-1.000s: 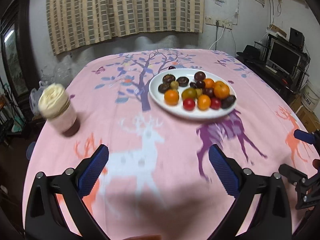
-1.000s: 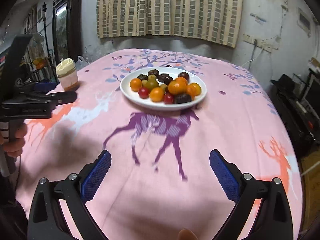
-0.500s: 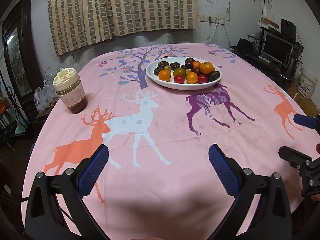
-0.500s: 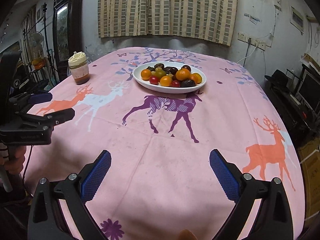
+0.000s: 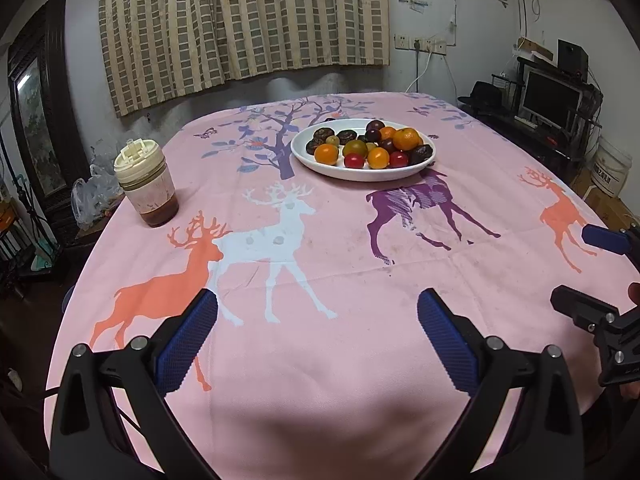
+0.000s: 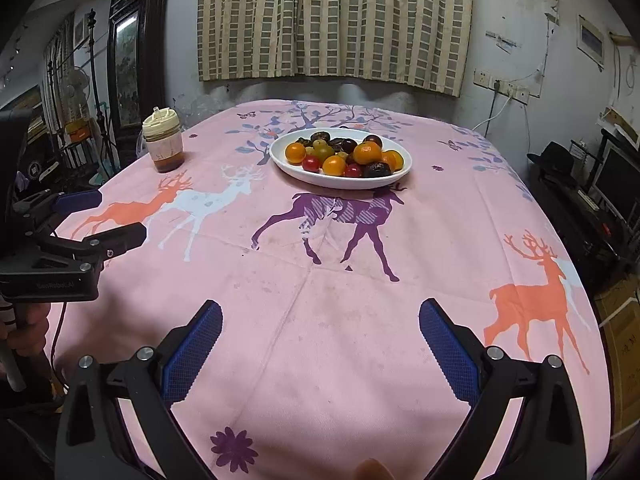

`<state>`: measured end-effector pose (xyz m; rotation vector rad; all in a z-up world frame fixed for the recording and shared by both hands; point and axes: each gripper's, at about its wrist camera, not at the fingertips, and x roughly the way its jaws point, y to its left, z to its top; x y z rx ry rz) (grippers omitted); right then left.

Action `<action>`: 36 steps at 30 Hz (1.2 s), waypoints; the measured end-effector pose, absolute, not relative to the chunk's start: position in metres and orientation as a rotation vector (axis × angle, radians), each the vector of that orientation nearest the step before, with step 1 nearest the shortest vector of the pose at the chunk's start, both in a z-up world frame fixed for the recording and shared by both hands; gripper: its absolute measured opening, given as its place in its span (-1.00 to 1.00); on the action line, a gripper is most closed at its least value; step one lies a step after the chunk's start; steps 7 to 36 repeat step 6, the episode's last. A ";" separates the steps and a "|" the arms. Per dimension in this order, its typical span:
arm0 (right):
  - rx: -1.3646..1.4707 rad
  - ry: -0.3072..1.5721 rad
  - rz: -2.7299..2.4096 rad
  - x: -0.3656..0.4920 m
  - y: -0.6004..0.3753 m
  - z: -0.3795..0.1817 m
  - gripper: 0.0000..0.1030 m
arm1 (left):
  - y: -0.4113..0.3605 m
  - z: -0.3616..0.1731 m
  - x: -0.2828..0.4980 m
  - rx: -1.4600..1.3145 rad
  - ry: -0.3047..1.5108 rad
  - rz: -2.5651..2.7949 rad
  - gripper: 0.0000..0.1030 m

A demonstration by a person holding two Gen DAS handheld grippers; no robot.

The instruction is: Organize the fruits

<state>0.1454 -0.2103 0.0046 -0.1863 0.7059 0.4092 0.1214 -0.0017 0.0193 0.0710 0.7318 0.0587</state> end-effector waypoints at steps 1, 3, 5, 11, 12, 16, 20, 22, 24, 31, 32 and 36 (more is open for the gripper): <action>-0.185 0.707 0.409 0.146 -0.211 0.005 0.93 | -0.002 0.018 0.122 0.072 0.737 0.058 0.90; -0.182 0.709 0.407 0.147 -0.212 0.004 0.93 | -0.003 0.017 0.123 0.074 0.746 0.057 0.90; -0.180 0.711 0.405 0.147 -0.213 0.004 0.93 | -0.004 0.016 0.123 0.074 0.747 0.053 0.90; -0.179 0.711 0.404 0.148 -0.213 0.004 0.93 | -0.004 0.016 0.123 0.074 0.747 0.052 0.90; -0.179 0.711 0.404 0.148 -0.213 0.004 0.93 | -0.004 0.016 0.123 0.074 0.747 0.052 0.90; -0.179 0.711 0.404 0.148 -0.213 0.004 0.93 | -0.004 0.016 0.123 0.074 0.747 0.052 0.90; -0.179 0.711 0.404 0.148 -0.213 0.004 0.93 | -0.004 0.016 0.123 0.074 0.747 0.052 0.90; -0.179 0.711 0.404 0.148 -0.213 0.004 0.93 | -0.004 0.016 0.123 0.074 0.747 0.052 0.90; -0.179 0.711 0.404 0.148 -0.213 0.004 0.93 | -0.004 0.016 0.123 0.074 0.747 0.052 0.90; -0.179 0.711 0.404 0.148 -0.213 0.004 0.93 | -0.004 0.016 0.123 0.074 0.747 0.052 0.90; -0.179 0.711 0.404 0.148 -0.213 0.004 0.93 | -0.004 0.016 0.123 0.074 0.747 0.052 0.90; -0.179 0.711 0.404 0.148 -0.213 0.004 0.93 | -0.004 0.016 0.123 0.074 0.747 0.052 0.90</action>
